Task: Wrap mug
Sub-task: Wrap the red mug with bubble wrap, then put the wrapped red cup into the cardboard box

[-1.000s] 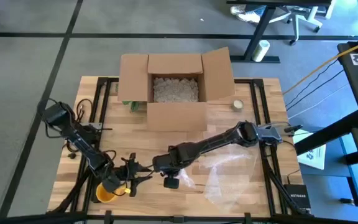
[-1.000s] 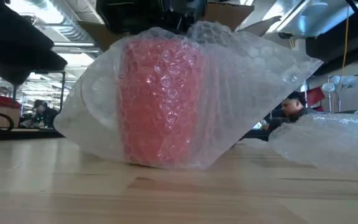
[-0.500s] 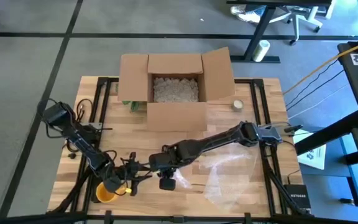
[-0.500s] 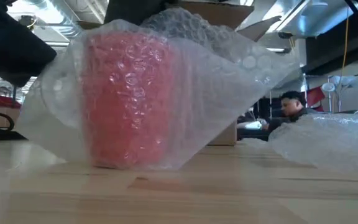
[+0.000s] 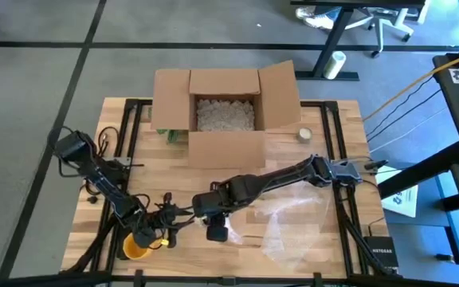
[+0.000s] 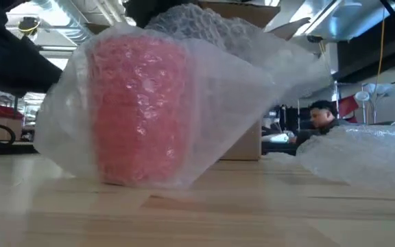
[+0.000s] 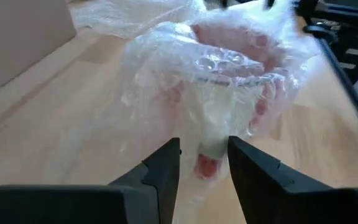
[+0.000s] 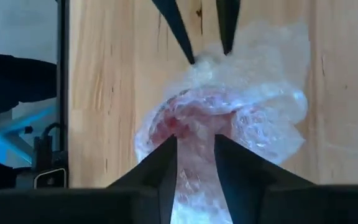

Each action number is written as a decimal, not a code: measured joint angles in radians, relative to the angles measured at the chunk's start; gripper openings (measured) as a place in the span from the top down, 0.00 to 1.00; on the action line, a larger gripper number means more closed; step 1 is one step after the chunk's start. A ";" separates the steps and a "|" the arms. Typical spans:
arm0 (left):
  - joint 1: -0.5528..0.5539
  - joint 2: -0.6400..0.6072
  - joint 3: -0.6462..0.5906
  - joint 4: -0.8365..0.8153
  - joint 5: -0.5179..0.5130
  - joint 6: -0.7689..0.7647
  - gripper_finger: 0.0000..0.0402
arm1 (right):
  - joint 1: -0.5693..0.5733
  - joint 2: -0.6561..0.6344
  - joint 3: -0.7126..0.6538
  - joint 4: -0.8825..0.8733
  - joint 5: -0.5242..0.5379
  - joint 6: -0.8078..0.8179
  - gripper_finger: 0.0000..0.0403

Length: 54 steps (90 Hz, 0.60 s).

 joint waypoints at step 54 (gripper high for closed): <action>0.002 -0.035 -0.001 -0.196 -0.079 -0.149 0.71 | 0.000 -0.008 0.002 -0.073 0.072 0.001 0.77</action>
